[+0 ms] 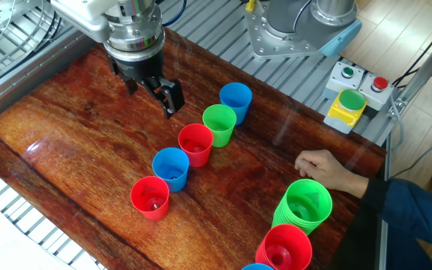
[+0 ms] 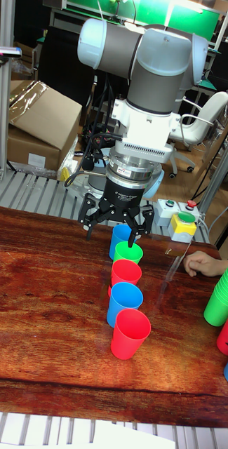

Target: Stack the cups

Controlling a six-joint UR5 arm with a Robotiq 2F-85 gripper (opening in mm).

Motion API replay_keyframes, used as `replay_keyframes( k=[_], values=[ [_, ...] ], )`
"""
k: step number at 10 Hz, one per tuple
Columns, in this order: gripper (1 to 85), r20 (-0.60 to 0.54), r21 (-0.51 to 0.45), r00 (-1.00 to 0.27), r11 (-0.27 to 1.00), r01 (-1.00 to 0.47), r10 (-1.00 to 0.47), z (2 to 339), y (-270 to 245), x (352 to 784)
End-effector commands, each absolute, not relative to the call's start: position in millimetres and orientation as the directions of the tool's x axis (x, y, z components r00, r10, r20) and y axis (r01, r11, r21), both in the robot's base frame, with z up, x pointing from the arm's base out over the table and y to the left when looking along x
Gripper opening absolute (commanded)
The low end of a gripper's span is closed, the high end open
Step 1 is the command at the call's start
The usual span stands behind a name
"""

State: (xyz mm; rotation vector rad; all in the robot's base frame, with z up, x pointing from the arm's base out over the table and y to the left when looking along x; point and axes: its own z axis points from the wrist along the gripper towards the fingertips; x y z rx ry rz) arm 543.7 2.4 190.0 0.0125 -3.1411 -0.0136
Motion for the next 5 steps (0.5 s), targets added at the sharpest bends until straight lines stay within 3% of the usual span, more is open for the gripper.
replay_keyframes(
  k=[1,5],
  values=[
    [1.3,0.236,-0.019,-0.959,0.986,-0.167,-0.158,197.3,-12.0,484.0],
    [1.3,0.229,-0.059,-0.962,0.984,-0.166,-0.148,193.9,-11.9,485.7]
  ],
)
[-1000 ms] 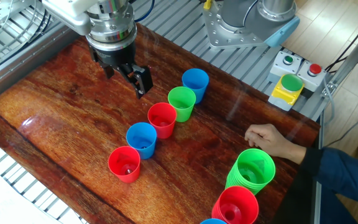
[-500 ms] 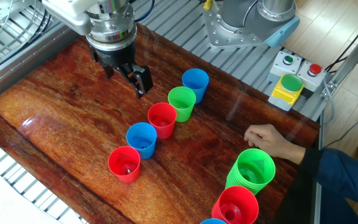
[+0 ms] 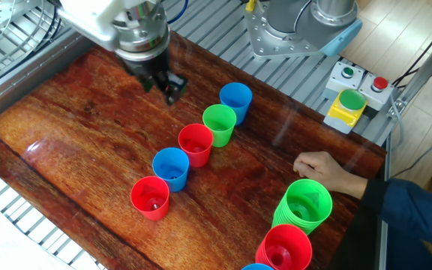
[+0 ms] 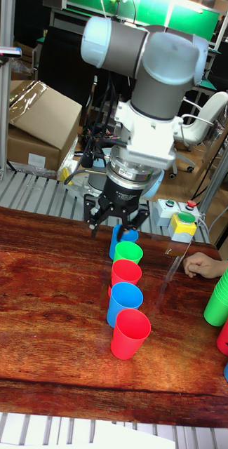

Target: Stack the cups

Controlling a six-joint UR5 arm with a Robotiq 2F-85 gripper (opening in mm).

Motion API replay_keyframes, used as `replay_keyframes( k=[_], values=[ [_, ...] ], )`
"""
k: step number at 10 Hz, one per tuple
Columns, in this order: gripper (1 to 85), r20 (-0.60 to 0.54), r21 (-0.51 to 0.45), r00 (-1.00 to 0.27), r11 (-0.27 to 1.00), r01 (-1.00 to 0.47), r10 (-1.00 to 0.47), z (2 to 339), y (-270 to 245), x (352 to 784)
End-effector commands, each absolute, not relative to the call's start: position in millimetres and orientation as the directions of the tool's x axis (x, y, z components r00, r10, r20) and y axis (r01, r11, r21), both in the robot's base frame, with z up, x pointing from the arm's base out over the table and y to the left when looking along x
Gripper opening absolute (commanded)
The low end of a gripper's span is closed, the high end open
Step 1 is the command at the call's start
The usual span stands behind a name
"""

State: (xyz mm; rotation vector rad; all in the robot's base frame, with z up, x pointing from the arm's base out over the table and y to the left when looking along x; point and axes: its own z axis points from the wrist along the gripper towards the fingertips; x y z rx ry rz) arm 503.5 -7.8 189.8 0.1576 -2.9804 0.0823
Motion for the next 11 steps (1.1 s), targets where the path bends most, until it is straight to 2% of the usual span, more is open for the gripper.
replay_keyframes(
  k=[1,3,5,7,8,9,11],
  values=[
    [1.3,0.224,-0.064,-0.962,0.982,-0.175,-0.157,195,-13,487],
    [1.3,0.191,-0.042,-0.961,0.976,-0.213,-0.202,202,-9,493],
    [1.3,0.173,0.016,-0.917,0.932,-0.363,-0.36,202,1,495],
    [1.7,0.141,0.076,-0.891,0.902,-0.424,-0.431,207,20,492],
    [2.3,0.14,0.072,-0.879,0.89,-0.45,-0.456,212,21,488],
    [5.3,0.16,0.061,-0.855,0.869,-0.491,-0.494,217,15,479],
    [30.7,0.136,0.074,-0.804,0.815,-0.575,-0.579,206,16,471]
  ],
)
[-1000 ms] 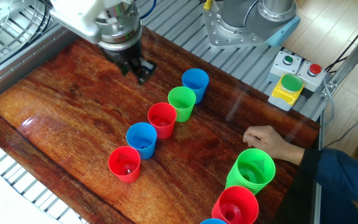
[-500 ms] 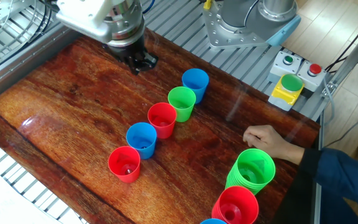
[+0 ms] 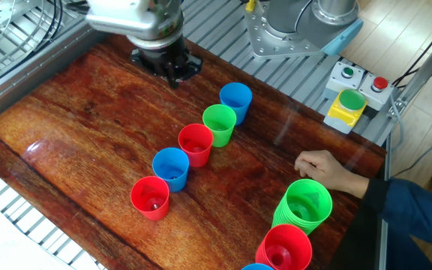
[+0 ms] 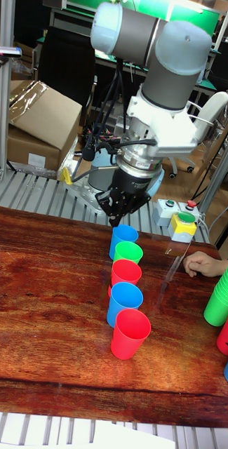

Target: Stack the cups

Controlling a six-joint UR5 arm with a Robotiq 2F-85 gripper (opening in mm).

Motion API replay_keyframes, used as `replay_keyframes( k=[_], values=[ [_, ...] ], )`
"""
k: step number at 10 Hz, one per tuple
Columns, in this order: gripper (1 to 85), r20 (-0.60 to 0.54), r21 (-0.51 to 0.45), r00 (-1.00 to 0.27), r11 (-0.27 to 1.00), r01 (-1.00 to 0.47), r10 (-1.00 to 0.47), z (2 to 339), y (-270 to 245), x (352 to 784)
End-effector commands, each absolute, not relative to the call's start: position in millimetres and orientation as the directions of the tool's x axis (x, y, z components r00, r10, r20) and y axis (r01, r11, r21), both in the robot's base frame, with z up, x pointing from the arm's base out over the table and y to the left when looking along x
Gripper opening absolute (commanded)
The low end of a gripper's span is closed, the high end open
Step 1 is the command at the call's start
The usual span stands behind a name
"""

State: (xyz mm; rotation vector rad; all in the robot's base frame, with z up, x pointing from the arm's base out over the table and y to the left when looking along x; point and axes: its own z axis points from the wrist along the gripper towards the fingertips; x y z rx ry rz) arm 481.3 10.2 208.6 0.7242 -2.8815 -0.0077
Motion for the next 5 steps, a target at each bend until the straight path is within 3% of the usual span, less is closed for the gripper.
replay_keyframes(
  k=[1,5],
  values=[
    [34.3,0.101,0.081,-0.773,0.78,-0.621,-0.626,198,22,470],
    [37.7,0.063,0.161,-0.569,0.571,-0.805,-0.82,196,41,451]
  ],
)
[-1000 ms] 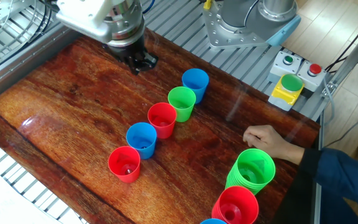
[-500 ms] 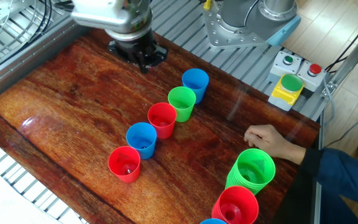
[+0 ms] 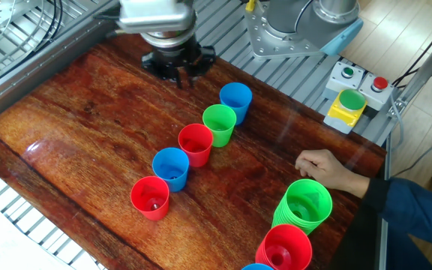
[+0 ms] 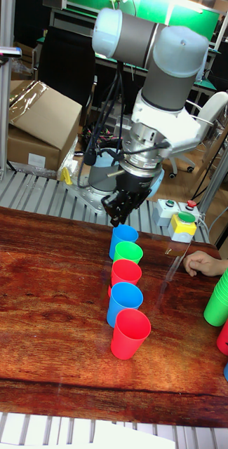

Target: Stack the cups

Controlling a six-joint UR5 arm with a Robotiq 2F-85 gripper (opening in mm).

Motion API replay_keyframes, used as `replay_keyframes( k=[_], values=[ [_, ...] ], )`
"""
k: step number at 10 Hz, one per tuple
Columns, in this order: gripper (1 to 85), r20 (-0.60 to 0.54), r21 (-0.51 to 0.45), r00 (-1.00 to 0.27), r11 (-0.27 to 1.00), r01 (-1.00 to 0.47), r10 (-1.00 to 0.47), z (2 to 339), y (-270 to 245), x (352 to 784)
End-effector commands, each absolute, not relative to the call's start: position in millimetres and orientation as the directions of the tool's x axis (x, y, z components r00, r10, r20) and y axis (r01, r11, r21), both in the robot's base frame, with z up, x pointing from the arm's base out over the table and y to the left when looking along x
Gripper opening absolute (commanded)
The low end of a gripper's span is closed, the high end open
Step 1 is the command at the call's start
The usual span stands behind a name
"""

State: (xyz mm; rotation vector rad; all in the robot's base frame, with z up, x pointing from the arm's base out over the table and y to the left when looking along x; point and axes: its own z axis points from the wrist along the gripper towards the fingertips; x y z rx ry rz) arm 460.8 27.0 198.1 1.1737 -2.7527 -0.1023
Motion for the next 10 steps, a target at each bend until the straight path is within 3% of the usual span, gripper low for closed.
replay_keyframes(
  k=[1,4,8,10],
  values=[
    [38.0,0.058,0.144,-0.536,0.539,-0.83,-0.842,192,44,452],
    [36.0,0.091,0.039,-0.463,0.468,-0.883,-0.882,179,35,461],
    [38.7,0.015,0.036,-0.335,0.335,-0.942,-0.942,157,71,450],
    [44.3,0.002,0.026,-0.281,0.281,-0.959,-0.96,150,77,447]
  ],
)
